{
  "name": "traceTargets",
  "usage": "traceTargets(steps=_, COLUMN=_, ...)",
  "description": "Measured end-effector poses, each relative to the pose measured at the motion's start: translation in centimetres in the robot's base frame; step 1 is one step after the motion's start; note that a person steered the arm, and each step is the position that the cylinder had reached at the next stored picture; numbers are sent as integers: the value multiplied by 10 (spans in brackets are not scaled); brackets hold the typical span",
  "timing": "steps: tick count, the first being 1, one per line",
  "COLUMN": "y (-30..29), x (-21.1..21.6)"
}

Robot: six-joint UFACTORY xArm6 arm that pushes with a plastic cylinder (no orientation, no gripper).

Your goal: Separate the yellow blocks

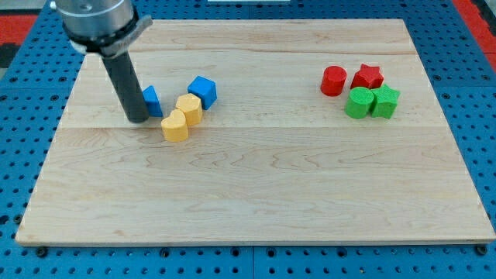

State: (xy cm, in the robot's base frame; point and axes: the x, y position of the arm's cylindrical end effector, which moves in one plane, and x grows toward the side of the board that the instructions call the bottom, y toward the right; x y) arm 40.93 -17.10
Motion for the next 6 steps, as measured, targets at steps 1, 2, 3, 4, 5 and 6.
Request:
traceTargets(steps=1, y=-22, x=-14)
traceTargets(steps=2, y=30, x=-22)
traceTargets(steps=3, y=39, x=-36)
traceTargets(steps=4, y=58, x=-38)
traceTargets(steps=5, y=62, x=8)
traceTargets(steps=6, y=60, x=56)
